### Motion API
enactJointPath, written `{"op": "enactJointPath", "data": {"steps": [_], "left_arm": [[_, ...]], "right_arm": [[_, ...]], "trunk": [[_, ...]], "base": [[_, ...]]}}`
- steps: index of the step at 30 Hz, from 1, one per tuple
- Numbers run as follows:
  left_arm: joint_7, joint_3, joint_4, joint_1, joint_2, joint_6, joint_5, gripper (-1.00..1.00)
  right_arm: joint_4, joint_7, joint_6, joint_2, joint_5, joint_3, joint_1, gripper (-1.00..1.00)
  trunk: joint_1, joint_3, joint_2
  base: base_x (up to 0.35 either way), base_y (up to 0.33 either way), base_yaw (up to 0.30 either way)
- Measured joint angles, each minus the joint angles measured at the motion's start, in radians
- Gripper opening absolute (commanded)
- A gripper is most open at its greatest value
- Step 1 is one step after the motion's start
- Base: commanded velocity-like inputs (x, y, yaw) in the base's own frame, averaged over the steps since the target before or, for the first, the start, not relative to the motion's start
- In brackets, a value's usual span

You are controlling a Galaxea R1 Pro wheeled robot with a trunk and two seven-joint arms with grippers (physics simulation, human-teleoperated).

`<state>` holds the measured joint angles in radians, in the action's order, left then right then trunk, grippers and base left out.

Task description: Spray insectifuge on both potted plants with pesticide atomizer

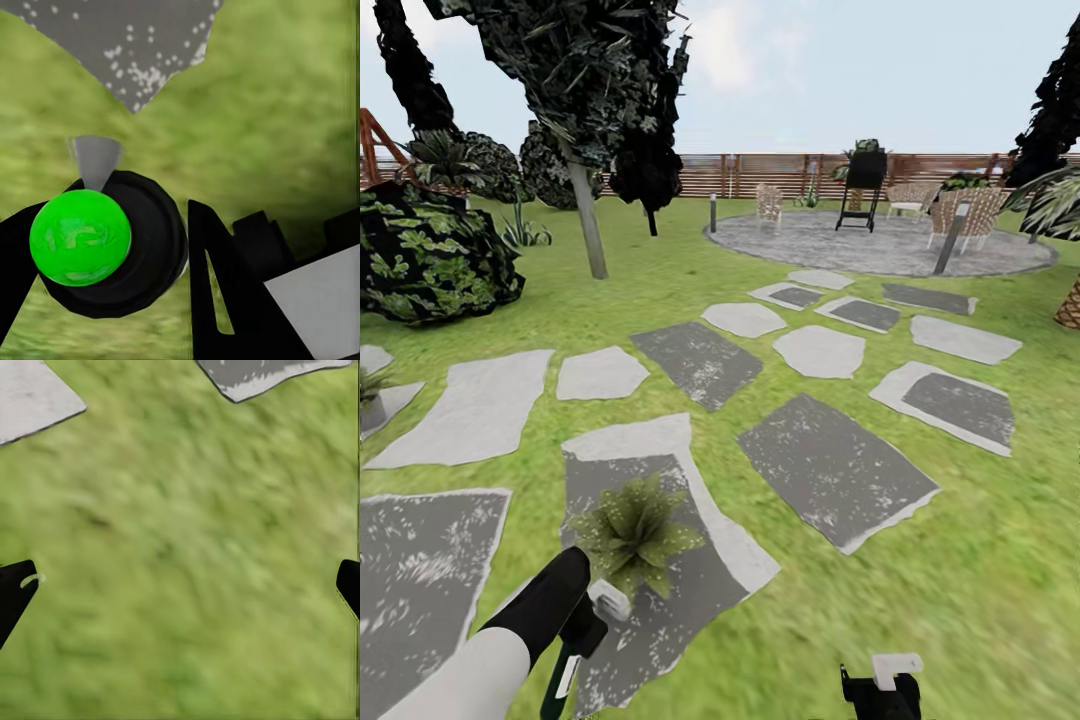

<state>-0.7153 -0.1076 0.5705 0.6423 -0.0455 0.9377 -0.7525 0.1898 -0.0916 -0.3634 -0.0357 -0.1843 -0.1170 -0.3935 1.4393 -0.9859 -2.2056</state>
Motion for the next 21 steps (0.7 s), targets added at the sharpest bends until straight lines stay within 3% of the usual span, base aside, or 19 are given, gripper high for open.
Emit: {"op": "enactJointPath", "data": {"steps": [8,11,17,21], "left_arm": [[0.001,0.004,-0.002,0.0,-0.016,0.0,-0.001,-1.0],[0.001,0.007,-0.002,-0.003,-0.046,-0.002,-0.006,-1.0],[-0.008,0.006,0.0,0.018,-0.069,0.002,-0.001,-1.0],[-0.004,-0.003,-0.002,0.017,-0.065,0.002,0.001,-1.0]], "right_arm": [[0.0,0.0,0.0,0.0,0.0,0.0,0.0,1.0],[0.0,0.0,0.0,0.0,0.0,0.0,0.0,1.0],[0.0,0.001,0.0,0.0,0.0,0.0,0.0,1.0],[0.0,0.002,0.0,0.0,-0.001,0.001,0.0,1.0]], "trunk": [[0.0,0.0,0.0],[0.0,0.0,0.0],[0.0,0.0,0.0],[0.0,0.0,0.0]], "base": [[-0.022,-0.028,0.007],[0.0,0.0,0.0],[0.0,0.0,0.0],[0.0,0.0,0.0]]}}
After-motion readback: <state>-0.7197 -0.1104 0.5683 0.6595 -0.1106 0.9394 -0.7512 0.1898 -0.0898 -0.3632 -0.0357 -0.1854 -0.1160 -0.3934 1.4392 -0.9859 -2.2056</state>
